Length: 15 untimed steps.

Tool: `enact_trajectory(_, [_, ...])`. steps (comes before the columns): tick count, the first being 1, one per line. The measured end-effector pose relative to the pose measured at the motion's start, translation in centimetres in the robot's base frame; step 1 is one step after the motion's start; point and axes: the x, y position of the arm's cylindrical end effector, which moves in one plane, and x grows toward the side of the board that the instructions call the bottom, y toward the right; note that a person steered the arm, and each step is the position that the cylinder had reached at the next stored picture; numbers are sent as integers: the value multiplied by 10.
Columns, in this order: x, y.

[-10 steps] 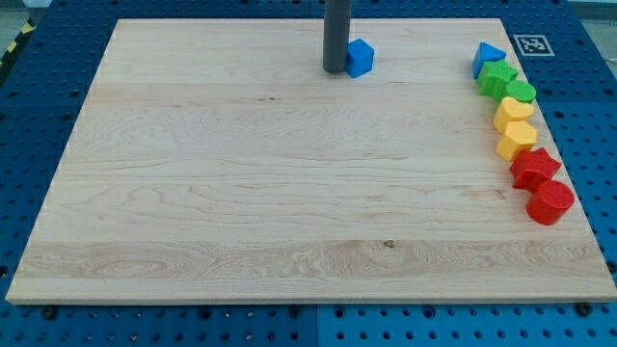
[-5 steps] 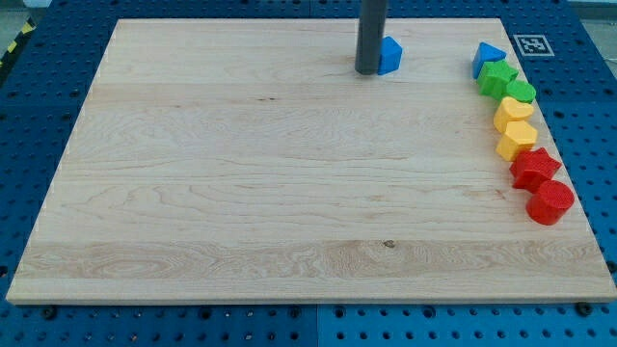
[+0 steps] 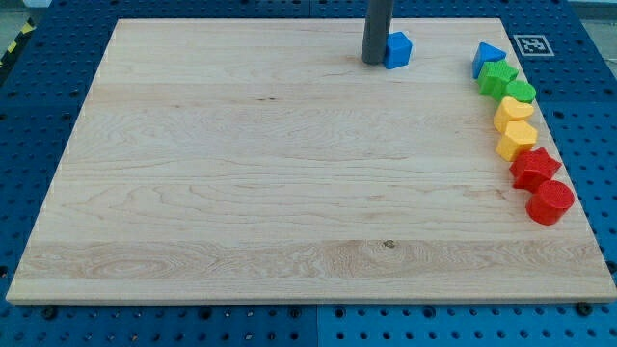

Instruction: Move the blue cube to the top right

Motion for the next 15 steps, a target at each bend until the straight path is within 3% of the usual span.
enact_trajectory(3, [9,6])
enact_trajectory(6, [-15,11])
enact_trajectory(11, [-12,82])
enact_trajectory(12, [7,87])
enact_trajectory(15, [5,105])
